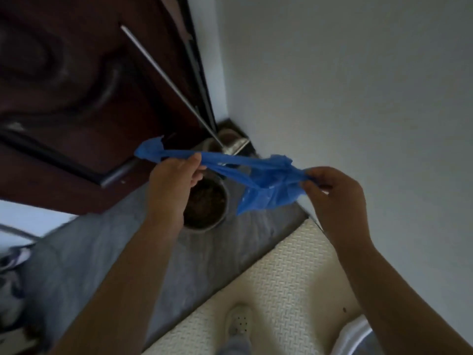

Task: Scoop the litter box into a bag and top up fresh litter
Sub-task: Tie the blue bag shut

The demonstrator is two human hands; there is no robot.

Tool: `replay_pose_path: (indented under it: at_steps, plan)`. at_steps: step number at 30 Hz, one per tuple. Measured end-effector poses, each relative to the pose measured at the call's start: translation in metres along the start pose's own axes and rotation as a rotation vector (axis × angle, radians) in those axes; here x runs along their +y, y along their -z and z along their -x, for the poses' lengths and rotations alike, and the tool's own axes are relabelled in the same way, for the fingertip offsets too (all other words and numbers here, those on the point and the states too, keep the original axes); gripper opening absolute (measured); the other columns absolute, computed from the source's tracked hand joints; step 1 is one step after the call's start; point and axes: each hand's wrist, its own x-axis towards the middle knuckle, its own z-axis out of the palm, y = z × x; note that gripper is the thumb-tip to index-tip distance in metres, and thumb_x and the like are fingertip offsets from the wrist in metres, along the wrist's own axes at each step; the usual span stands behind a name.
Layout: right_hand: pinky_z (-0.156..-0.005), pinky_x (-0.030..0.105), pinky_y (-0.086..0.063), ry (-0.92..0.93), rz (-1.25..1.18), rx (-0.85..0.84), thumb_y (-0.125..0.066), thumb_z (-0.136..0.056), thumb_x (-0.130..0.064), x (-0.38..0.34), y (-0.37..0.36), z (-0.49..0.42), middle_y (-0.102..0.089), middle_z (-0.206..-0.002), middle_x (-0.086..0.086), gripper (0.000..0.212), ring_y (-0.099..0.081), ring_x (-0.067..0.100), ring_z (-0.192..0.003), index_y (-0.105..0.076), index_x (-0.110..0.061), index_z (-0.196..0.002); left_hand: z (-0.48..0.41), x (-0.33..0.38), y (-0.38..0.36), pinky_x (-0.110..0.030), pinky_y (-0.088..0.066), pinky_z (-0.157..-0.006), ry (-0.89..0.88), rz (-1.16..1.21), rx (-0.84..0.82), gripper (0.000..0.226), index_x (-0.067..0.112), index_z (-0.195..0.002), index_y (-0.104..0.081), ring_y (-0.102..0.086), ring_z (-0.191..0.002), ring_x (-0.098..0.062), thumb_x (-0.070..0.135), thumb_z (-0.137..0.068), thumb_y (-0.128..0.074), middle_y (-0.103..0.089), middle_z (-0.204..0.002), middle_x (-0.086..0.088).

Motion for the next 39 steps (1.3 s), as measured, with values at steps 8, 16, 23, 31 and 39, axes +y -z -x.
replay_pose_path:
  at_steps: [8, 16, 23, 31, 39]
  plan:
    - [-0.074, 0.007, -0.045, 0.161, -0.142, -0.096, -0.068, -0.082, -0.012, -0.14, 0.034, -0.007, -0.066, -0.091, -0.008, 0.012, -0.061, 0.002, -0.084, -0.069, -0.015, -0.094, 0.051, 0.118, 0.072, -0.021, -0.049, -0.067, -0.082, 0.209, 0.215, 0.015, 0.021, -0.077, -0.064, -0.057, -0.065, -0.004, 0.027, -0.09, -0.063, -0.067, -0.074, 0.005]
    - [-0.065, 0.002, -0.038, 0.353, -0.012, -0.177, -0.067, -0.083, -0.014, -0.222, 0.069, 0.018, -0.058, -0.084, -0.012, 0.011, -0.052, 0.001, -0.07, -0.064, -0.024, -0.086, 0.122, 0.175, 0.118, -0.022, -0.047, -0.062, -0.1, 0.365, 0.278, 0.015, 0.019, -0.076, -0.066, -0.056, -0.057, -0.004, 0.025, -0.089, -0.065, -0.069, -0.068, 0.006]
    - [-0.063, 0.004, -0.038, 0.382, 0.043, -0.199, -0.068, -0.083, -0.017, -0.26, 0.028, 0.035, -0.06, -0.087, -0.01, 0.008, -0.05, -0.001, -0.067, -0.064, -0.024, -0.084, 0.107, 0.176, 0.17, -0.023, -0.05, -0.068, -0.075, 0.356, 0.233, 0.014, 0.019, -0.078, -0.065, -0.057, -0.063, -0.006, 0.024, -0.09, -0.064, -0.07, -0.072, 0.003]
    - [-0.062, 0.008, -0.04, 0.139, -0.006, -0.082, -0.066, -0.082, -0.011, -0.27, -0.067, 0.051, -0.065, -0.086, -0.002, 0.011, -0.054, 0.001, -0.068, -0.066, -0.022, -0.081, 0.039, 0.16, 0.235, -0.023, -0.053, -0.074, -0.04, 0.178, 0.054, 0.016, 0.018, -0.077, -0.061, -0.059, -0.07, -0.006, 0.025, -0.09, -0.063, -0.069, -0.082, 0.0]
    - [-0.058, 0.012, -0.037, 0.03, 0.142, -0.02, -0.06, -0.083, -0.012, -0.281, -0.134, 0.053, -0.065, -0.09, -0.002, 0.014, -0.058, 0.01, -0.078, -0.07, -0.017, -0.092, -0.019, 0.15, 0.258, -0.022, -0.05, -0.073, -0.014, 0.079, -0.091, 0.012, 0.02, -0.084, -0.064, -0.06, -0.075, -0.005, 0.028, -0.092, -0.06, -0.068, -0.084, 0.005]
